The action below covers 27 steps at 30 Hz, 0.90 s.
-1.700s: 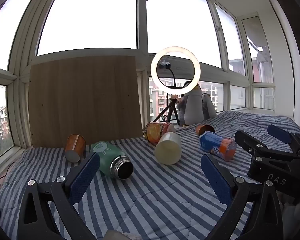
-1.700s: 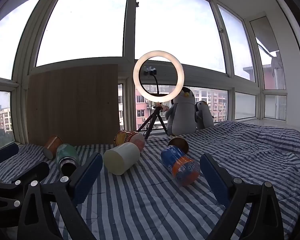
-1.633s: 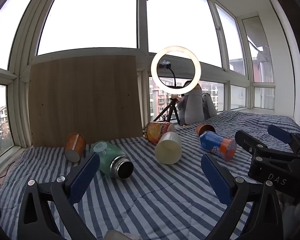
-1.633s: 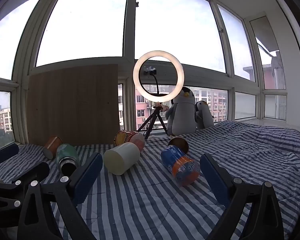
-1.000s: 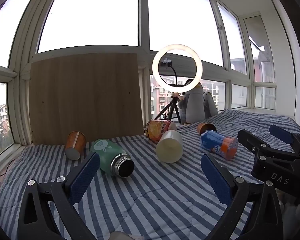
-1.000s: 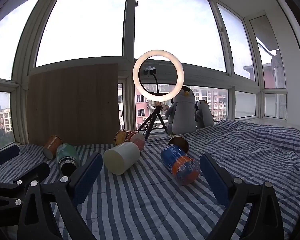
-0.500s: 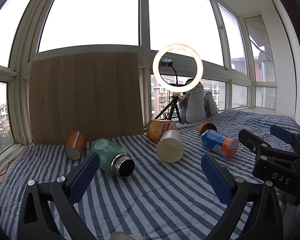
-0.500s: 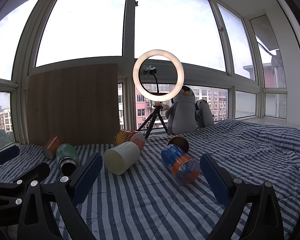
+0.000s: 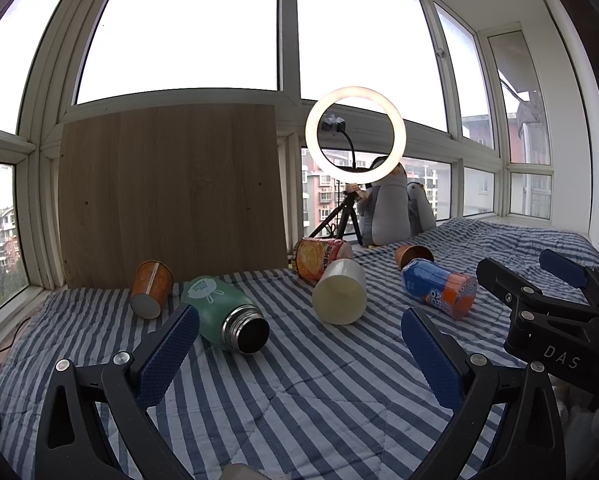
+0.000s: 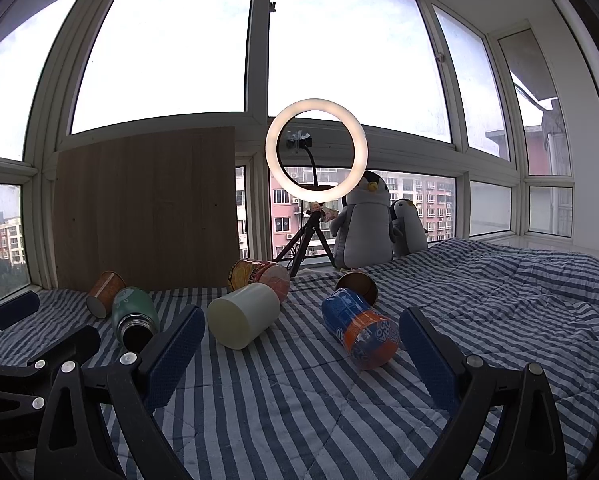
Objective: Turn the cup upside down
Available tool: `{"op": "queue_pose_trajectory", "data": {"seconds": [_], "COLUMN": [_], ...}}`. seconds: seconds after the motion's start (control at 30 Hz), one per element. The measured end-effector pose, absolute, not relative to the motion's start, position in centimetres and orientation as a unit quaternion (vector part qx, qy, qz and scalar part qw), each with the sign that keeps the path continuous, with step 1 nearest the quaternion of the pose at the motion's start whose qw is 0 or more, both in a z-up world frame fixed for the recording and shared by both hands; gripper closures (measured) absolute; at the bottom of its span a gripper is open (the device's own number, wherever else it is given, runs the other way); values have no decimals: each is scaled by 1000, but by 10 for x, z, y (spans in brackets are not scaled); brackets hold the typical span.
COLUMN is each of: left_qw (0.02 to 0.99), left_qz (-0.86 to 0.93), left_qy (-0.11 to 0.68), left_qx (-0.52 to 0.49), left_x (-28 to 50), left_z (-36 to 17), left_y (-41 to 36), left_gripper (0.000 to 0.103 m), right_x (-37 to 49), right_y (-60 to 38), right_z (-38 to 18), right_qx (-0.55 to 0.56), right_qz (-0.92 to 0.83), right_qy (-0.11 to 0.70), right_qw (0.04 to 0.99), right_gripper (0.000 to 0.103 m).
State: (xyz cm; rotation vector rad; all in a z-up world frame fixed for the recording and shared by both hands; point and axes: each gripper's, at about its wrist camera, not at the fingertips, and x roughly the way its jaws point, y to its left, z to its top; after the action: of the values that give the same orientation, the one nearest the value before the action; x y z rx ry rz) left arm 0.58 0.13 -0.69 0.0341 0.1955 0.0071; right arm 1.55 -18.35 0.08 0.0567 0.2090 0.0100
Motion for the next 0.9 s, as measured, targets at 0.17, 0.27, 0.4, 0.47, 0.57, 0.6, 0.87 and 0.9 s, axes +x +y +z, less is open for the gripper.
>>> {"op": "queue_pose_trajectory", "data": {"seconds": [0.17, 0.27, 0.4, 0.47, 0.57, 0.6, 0.87, 0.9], "left_qw": [995, 995, 995, 995, 995, 995, 995, 995], "left_qz": [3, 4, 4, 4, 5, 5, 5, 5], "left_qy": [98, 97, 97, 99, 100, 101, 103, 103], "left_qx": [17, 16, 16, 16, 15, 15, 13, 13], "left_x": [6, 5, 4, 5, 5, 7, 7, 7], "left_z": [-7, -7, -9, -10, -10, -10, -10, -10], "left_y": [1, 2, 2, 1, 1, 1, 1, 1], "left_gripper": [0, 0, 0, 0, 0, 0, 0, 0], "right_x": [16, 16, 16, 16, 17, 17, 17, 16], "right_y": [-183, -183, -184, -184, -183, -183, -183, -183], "right_z": [0, 0, 0, 0, 0, -1, -1, -1], "right_qx": [28, 28, 29, 29, 29, 29, 29, 29], "right_qz": [5, 5, 5, 5, 6, 6, 6, 6], "right_qy": [105, 105, 105, 105, 106, 106, 106, 107], "right_qw": [994, 994, 994, 994, 994, 994, 994, 994], "right_gripper": [7, 7, 7, 7, 7, 7, 7, 7]}}
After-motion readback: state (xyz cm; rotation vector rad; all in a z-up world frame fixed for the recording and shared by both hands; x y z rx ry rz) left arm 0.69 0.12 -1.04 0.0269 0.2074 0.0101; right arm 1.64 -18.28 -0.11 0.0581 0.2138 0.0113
